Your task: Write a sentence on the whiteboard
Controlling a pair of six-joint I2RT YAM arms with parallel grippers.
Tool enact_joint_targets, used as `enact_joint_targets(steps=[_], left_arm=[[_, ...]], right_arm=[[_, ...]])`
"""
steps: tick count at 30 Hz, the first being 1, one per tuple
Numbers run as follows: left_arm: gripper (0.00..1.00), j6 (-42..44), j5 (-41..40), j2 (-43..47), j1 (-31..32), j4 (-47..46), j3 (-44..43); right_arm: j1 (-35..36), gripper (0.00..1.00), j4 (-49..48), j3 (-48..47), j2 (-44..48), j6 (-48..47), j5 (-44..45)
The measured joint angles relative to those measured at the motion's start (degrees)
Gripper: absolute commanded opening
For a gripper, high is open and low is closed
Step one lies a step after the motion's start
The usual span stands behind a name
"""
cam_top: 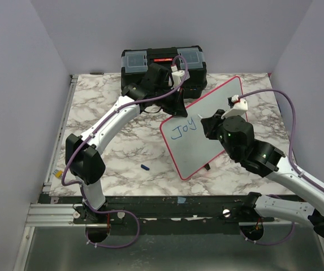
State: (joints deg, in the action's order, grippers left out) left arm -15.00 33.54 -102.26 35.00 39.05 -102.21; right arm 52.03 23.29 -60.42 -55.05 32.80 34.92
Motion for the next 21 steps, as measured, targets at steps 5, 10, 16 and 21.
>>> enact_joint_targets(steps=[5,10,16,21], left_arm=[[0.0,0.0,0.0,0.2,0.0,0.1,0.1],[0.0,0.0,0.0,0.6,0.0,0.3,0.5],[0.0,0.2,0.0,1.0,0.0,0.5,0.8],[0.0,0.2,0.0,1.0,0.0,0.5,0.8]], right_arm=[[0.0,0.04,0.0,-0.3,-1.3,-2.0,1.7],[-0.6,0.01,-0.3,-0.7,-1.3,-3.9,2.4],[-5.4,0.01,-0.9,-1.3,-1.4,-5.2,0.8],[-15.5,0.01,-0.7,-1.4,-2.5,-5.3,-6.7]])
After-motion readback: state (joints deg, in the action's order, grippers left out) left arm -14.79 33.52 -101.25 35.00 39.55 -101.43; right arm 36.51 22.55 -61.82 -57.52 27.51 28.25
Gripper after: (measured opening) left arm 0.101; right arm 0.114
